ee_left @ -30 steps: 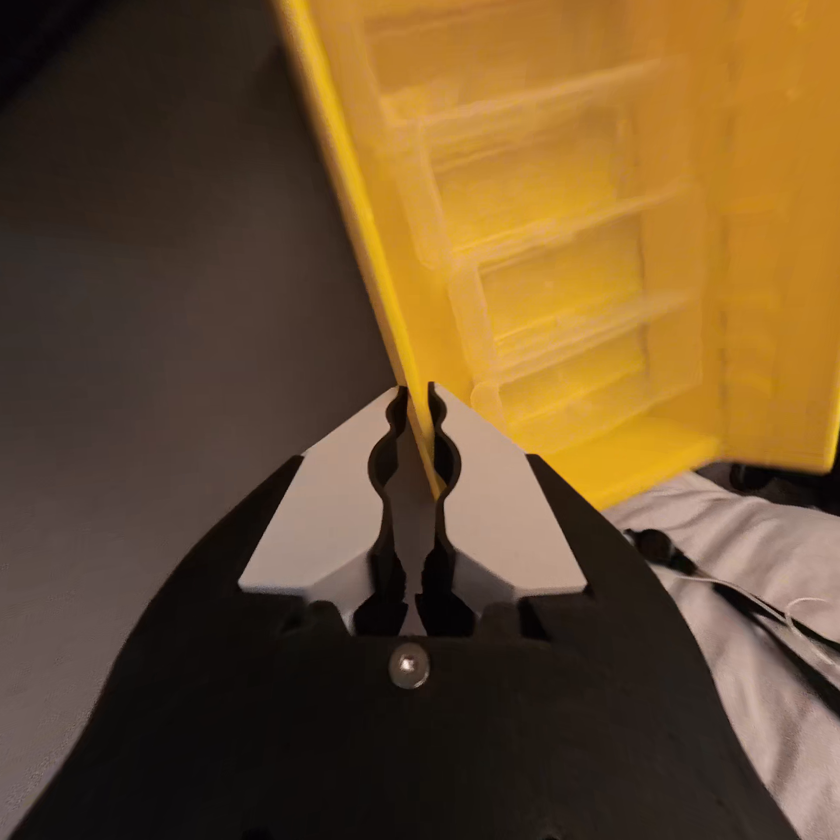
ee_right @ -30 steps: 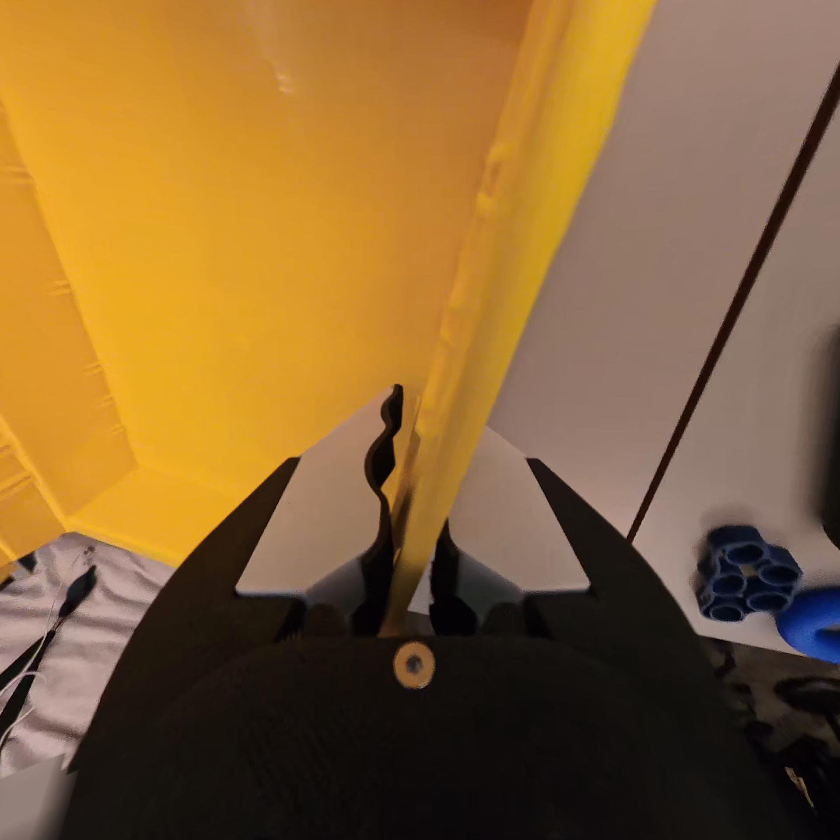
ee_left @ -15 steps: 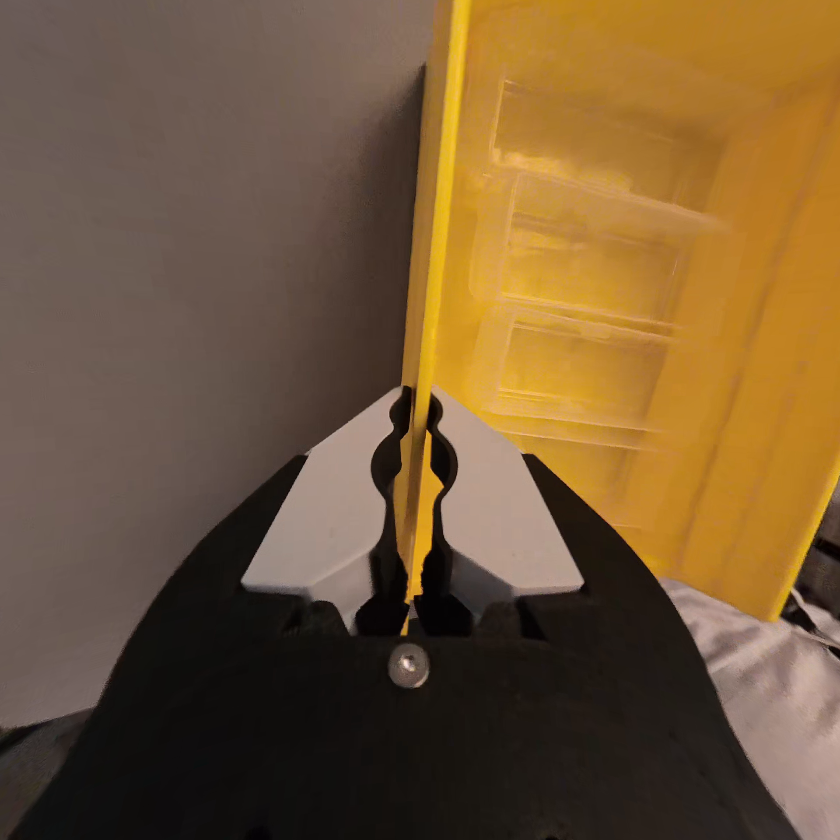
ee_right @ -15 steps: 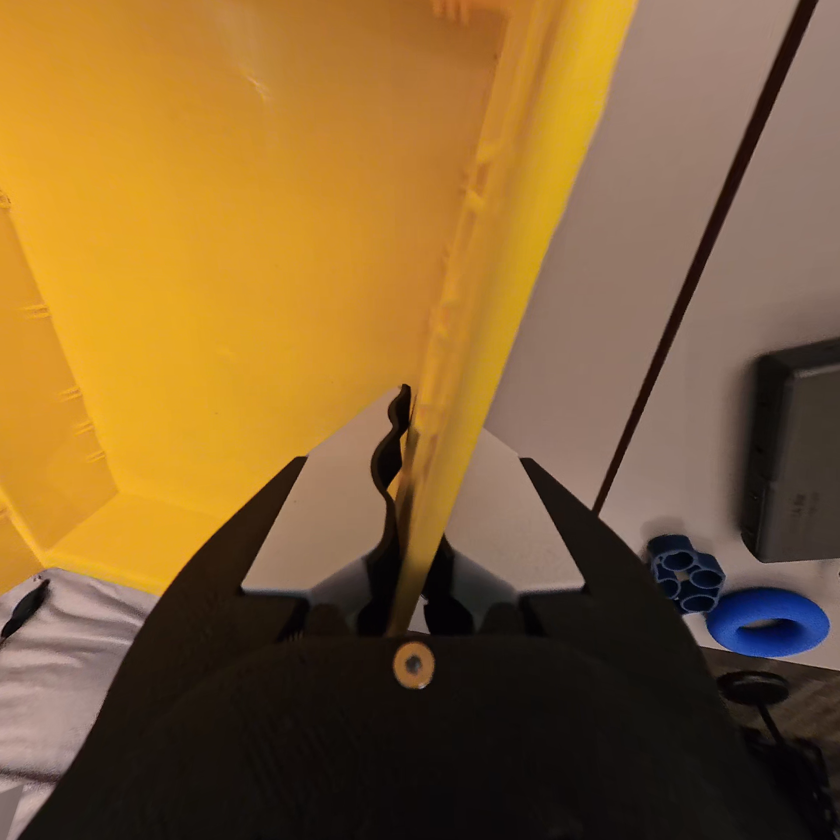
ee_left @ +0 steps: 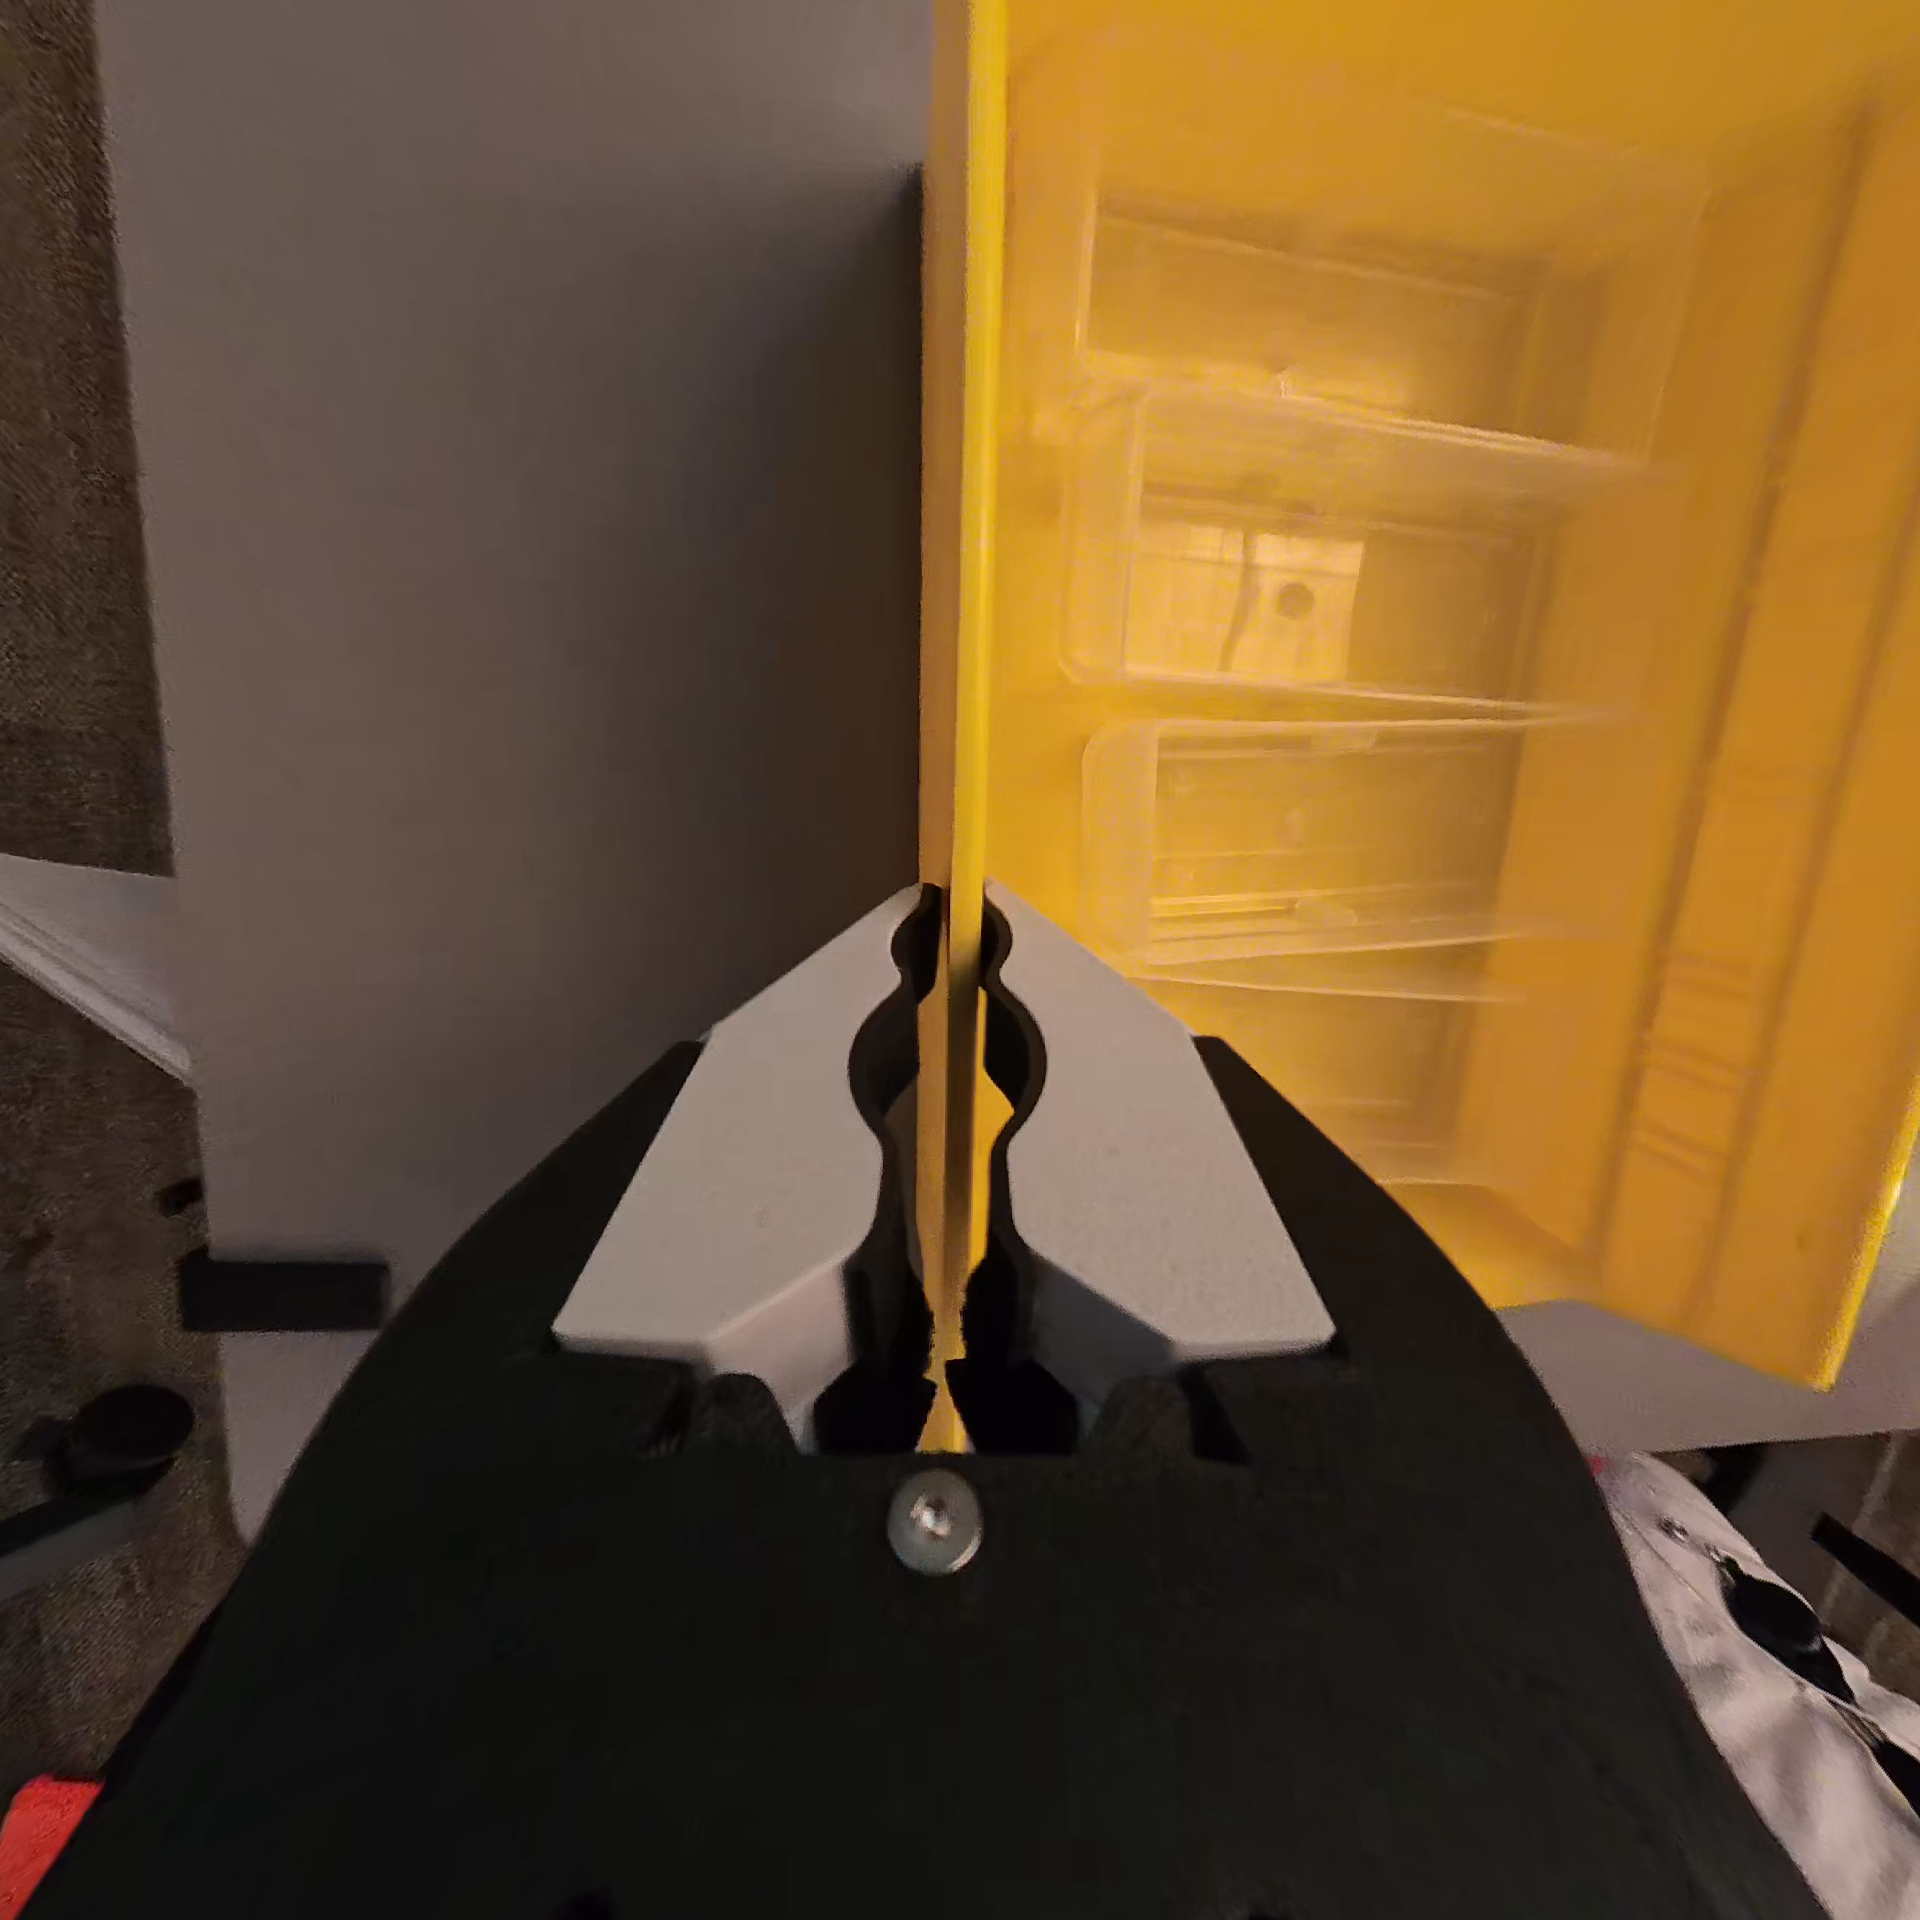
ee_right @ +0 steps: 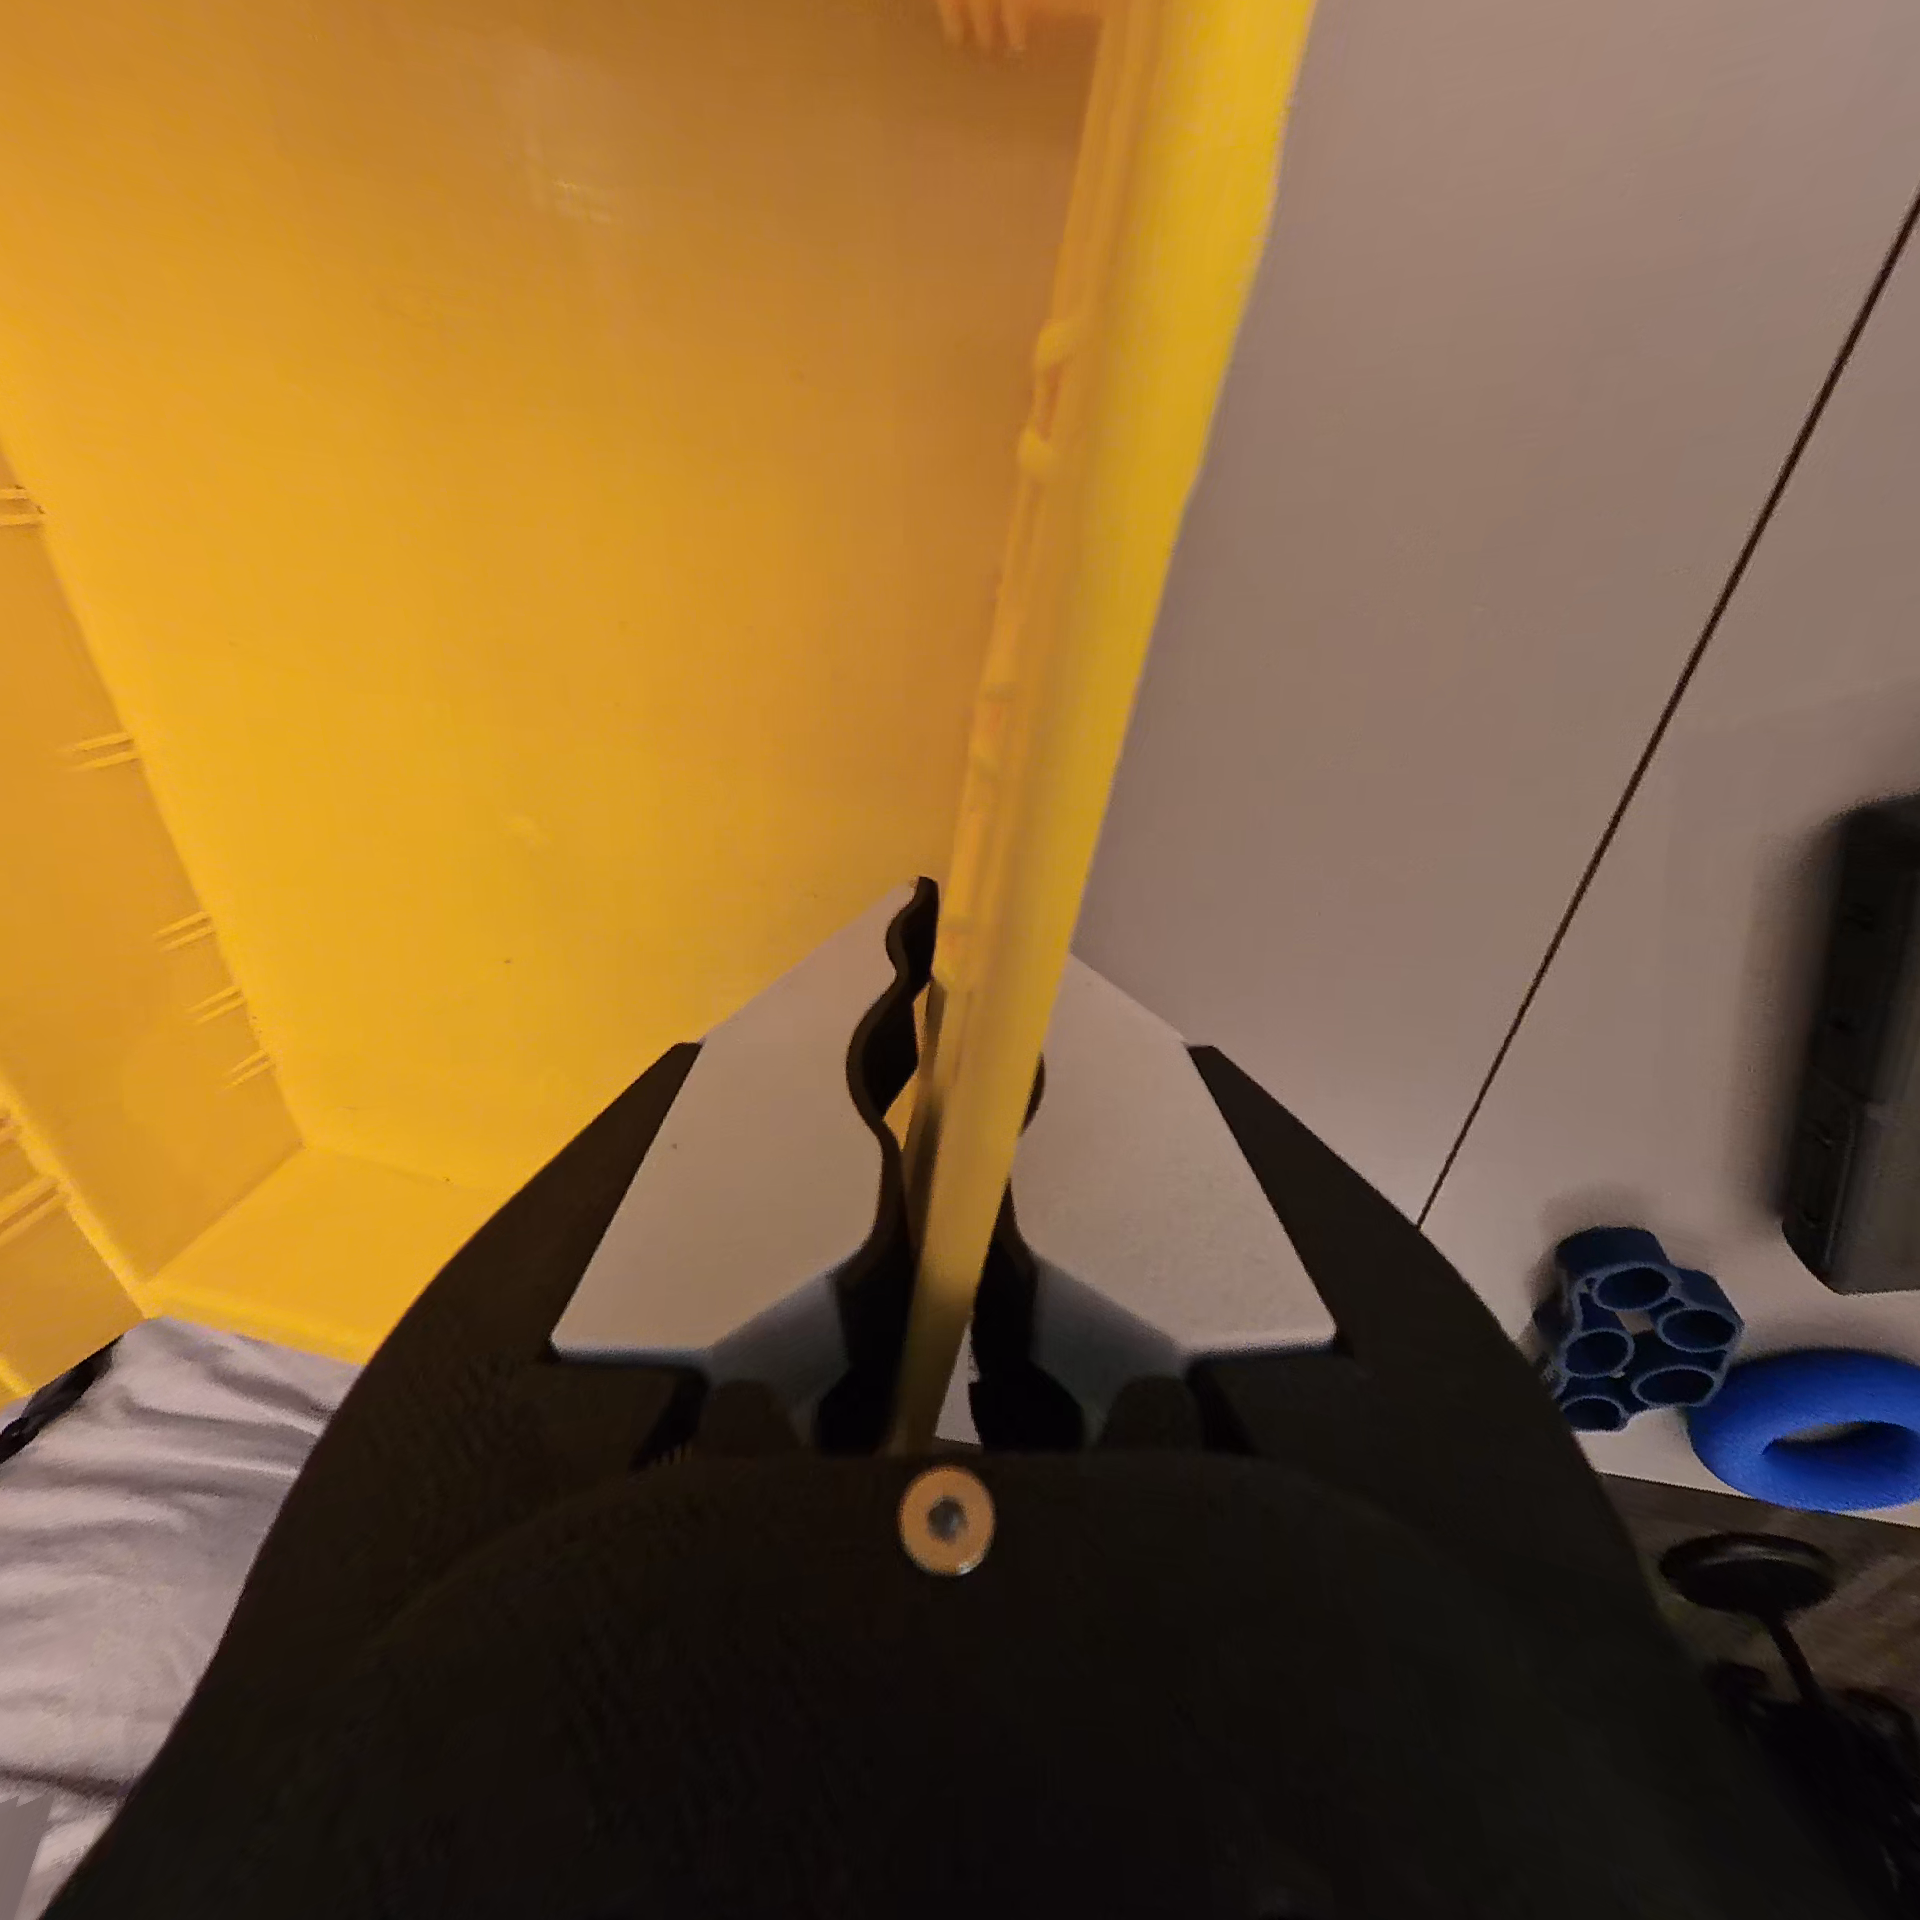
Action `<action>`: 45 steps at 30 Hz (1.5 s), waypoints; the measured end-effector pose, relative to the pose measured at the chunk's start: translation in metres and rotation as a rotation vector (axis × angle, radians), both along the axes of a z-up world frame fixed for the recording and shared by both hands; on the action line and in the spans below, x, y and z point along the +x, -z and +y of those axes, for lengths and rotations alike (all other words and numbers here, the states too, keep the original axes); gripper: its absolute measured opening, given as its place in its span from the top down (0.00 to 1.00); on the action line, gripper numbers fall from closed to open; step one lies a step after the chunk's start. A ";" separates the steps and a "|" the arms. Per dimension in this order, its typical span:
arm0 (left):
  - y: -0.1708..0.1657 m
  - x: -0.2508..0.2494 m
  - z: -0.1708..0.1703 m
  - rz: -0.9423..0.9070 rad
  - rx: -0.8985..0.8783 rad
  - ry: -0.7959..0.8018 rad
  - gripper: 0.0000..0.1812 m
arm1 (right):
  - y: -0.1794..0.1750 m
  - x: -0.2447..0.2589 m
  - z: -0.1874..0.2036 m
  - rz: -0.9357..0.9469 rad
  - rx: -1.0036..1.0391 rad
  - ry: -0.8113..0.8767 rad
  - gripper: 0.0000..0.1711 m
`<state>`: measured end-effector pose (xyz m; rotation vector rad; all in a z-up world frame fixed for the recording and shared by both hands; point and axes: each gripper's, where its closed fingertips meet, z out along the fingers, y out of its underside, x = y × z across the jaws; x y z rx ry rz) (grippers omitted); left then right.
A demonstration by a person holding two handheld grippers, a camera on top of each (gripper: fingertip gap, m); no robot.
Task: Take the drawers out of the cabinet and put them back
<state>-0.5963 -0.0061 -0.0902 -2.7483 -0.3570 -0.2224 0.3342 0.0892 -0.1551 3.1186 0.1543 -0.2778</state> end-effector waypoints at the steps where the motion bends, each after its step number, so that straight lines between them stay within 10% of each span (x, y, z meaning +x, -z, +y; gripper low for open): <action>1: 0.000 -0.004 0.003 0.008 0.001 -0.003 0.98 | 0.000 0.001 0.001 -0.004 -0.001 0.009 0.99; 27: -0.001 -0.043 0.036 -0.076 0.111 -0.137 0.96 | -0.001 0.020 0.033 -0.055 0.049 -0.071 0.97; 45: -0.005 -0.041 0.038 -0.092 0.238 -0.130 0.94 | -0.020 0.042 0.057 -0.287 0.164 -0.275 0.76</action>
